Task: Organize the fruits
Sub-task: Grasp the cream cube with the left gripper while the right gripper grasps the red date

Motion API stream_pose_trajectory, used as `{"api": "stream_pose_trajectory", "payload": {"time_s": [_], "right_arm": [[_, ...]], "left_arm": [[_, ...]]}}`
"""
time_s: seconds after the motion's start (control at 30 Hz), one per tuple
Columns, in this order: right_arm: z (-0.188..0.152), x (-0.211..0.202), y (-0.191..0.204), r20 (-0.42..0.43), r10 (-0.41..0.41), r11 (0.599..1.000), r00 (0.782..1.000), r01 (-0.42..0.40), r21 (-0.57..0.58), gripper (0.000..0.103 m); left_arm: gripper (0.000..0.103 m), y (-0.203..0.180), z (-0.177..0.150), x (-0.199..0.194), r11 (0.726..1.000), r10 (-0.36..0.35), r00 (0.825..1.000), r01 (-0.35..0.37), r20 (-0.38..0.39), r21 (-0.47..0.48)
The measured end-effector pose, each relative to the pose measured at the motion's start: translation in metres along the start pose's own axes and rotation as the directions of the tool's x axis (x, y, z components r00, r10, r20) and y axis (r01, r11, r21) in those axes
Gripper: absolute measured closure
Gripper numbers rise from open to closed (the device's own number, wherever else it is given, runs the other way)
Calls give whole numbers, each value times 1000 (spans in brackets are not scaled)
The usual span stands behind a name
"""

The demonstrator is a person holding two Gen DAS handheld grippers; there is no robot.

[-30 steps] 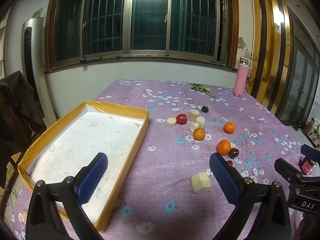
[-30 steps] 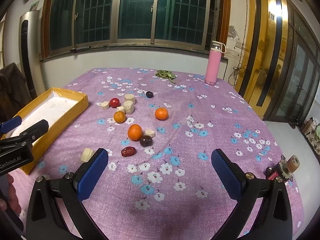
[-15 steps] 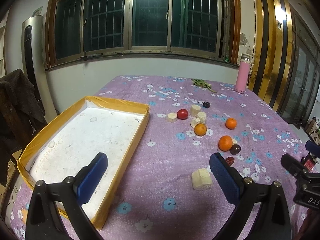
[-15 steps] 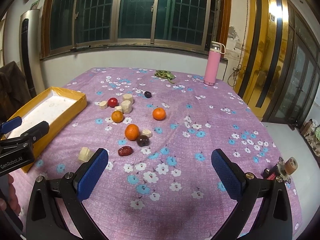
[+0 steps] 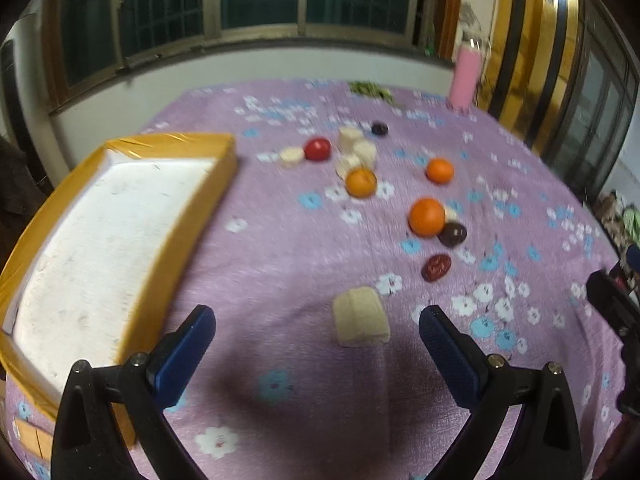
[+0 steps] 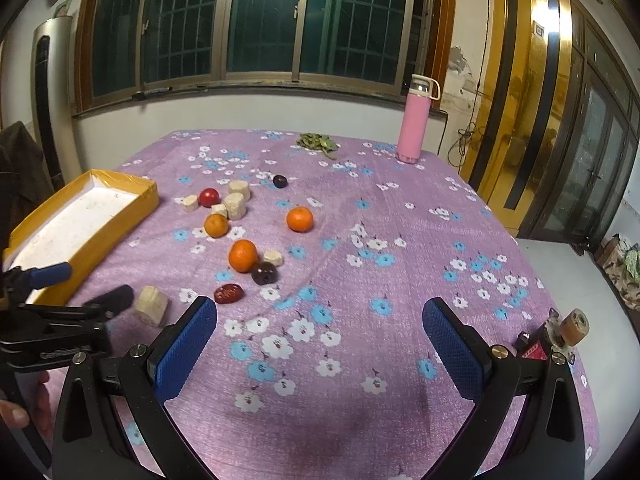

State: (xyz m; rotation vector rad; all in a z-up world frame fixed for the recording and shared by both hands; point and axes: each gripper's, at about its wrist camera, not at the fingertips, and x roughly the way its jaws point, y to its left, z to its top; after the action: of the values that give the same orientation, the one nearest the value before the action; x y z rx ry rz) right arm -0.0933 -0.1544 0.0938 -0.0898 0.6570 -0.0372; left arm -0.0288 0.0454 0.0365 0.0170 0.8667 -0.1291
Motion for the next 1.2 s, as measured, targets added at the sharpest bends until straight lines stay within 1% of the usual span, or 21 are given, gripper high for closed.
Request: {"api": "stream_pose_trajectory", "payload": {"time_s": [0.13, 0.17, 0.23, 0.27, 0.3, 0.33, 0.37, 0.4, 0.47, 0.6, 0.67, 0.7, 0.77, 0.8, 0.83, 0.9, 1.03, 1.07, 1.1, 1.13, 1.2], "right_arm": [[-4, 4, -5, -18, -14, 1000, 1000, 14, 4, 0], [-6, 4, -6, -22, -17, 1000, 1000, 17, 4, 0], [-8, 5, -10, -26, -25, 1000, 999, 25, 4, 0], [-8, 6, -12, -29, -29, 1000, 999, 29, 4, 0], [-8, 7, -13, -32, -32, 999, 999, 33, 7, 0], [-7, 8, -15, -36, -31, 999, 999, 32, 11, 0], [-6, 9, -16, -39, -29, 999, 999, 29, 15, 0], [-6, 11, -16, -41, -24, 999, 999, 25, 19, 0], [-3, 16, -15, -52, 2, 1000, 999, 0, 28, 0], [7, 31, -1, -80, 97, 995, 992, -95, 27, 0], [12, 43, 11, -101, 147, 989, 984, -147, 13, 1], [15, 50, 17, -120, 171, 985, 978, -171, 10, 3], [17, 71, 29, -177, 220, 975, 959, -222, 11, 7], [17, 81, 34, -206, 234, 972, 950, -236, 14, 14], [16, 90, 38, -232, 245, 968, 941, -249, 13, 17], [14, 104, 46, -272, 256, 964, 928, -265, 3, 31], [9, 122, 54, -320, 265, 960, 909, -282, -4, 37], [8, 124, 55, -327, 270, 958, 906, -286, -2, 45], [7, 125, 56, -325, 264, 959, 908, -282, -8, 51], [7, 125, 58, -321, 263, 959, 910, -284, -17, 54], [7, 123, 59, -318, 257, 960, 913, -280, -26, 74]], "left_arm": [[1, -8, -1, 15, 1000, 2, 999, 0, -54, 21], [4, -9, -2, 18, 1000, -1, 998, 2, -60, 20], [17, -10, -2, 24, 1000, -18, 996, 19, -83, 16], [31, -10, -2, 28, 1000, -19, 995, 21, -100, 17], [38, -11, -3, 34, 1000, -19, 992, 22, -126, 20], [45, -13, -2, 32, 999, -13, 995, 17, -98, 38], [59, -14, -2, 31, 998, -45, 994, 50, -98, 44], [63, -16, -2, 29, 997, -58, 994, 63, -93, 52], [63, -14, -2, 28, 996, -65, 993, 69, -94, 47], [63, -4, -3, 20, 997, -76, 993, 79, -94, 27], [63, 2, -4, 14, 997, -80, 993, 82, -89, 18], [63, 5, -5, 12, 996, -85, 993, 86, -87, 10], [63, 11, -5, 9, 996, -92, 992, 92, -85, -3], [63, 14, -7, 6, 996, -93, 992, 93, -83, -7], [63, 16, -8, 5, 996, -92, 992, 92, -81, -7], [63, 21, -10, 4, 995, -97, 992, 96, -80, -13], [63, 27, -12, 5, 993, -115, 990, 113, -83, -27], [63, 28, -13, 6, 993, -120, 989, 118, -84, -29], [63, 29, -13, 6, 992, -125, 989, 123, -85, -31], [63, 29, -13, 7, 992, -128, 988, 126, -86, -32], [63, 31, -13, 8, 990, -138, 986, 135, -91, -37]]}}
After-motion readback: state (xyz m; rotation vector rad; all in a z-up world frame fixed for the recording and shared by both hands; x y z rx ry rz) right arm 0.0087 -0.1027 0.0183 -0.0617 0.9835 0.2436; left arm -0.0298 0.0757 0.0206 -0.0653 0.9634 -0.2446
